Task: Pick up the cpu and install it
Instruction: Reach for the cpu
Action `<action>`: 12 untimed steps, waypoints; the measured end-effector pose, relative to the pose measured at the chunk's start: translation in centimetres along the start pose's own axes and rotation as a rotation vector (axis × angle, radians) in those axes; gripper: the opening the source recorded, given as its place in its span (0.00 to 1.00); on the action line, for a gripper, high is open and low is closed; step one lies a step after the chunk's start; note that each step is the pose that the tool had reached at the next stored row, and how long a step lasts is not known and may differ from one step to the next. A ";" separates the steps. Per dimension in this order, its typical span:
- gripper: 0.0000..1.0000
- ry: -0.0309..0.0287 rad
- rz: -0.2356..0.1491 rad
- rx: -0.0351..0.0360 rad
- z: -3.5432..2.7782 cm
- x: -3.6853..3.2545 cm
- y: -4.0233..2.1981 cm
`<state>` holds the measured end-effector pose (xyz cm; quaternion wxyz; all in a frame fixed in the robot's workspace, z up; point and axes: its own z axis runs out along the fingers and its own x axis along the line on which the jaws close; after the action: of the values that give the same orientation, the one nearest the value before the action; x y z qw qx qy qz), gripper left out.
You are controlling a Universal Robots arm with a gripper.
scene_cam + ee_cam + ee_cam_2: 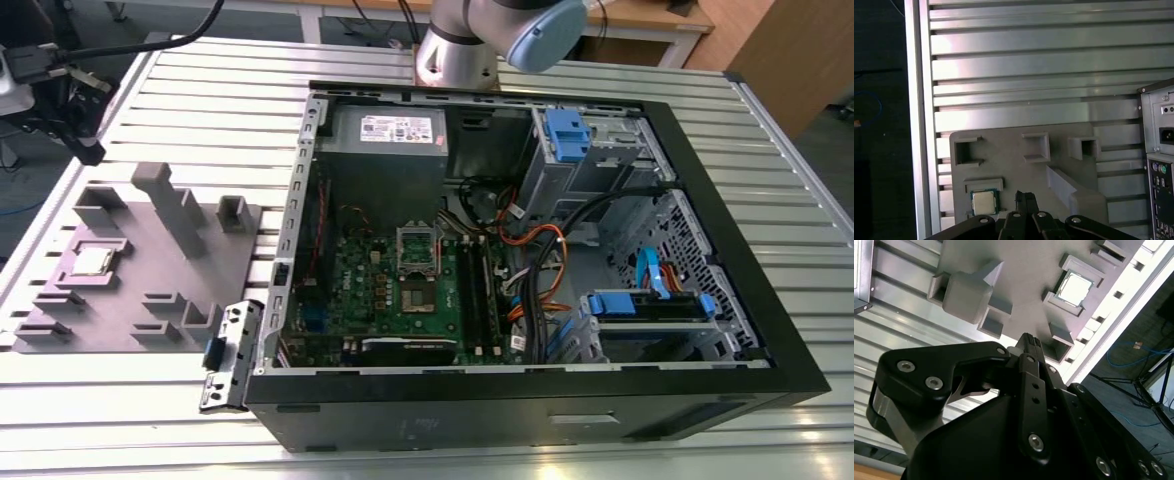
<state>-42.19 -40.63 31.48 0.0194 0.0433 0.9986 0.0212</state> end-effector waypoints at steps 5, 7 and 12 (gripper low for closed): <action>0.11 0.0665 0.003 0.0058 0.23 -0.01 -0.10; 0.11 0.0665 0.003 0.0059 0.25 -0.02 -0.23; 0.11 0.0664 0.003 0.0057 0.41 0.02 -1.06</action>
<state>-42.28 -41.66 31.03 -0.0139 0.0440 0.9987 0.0198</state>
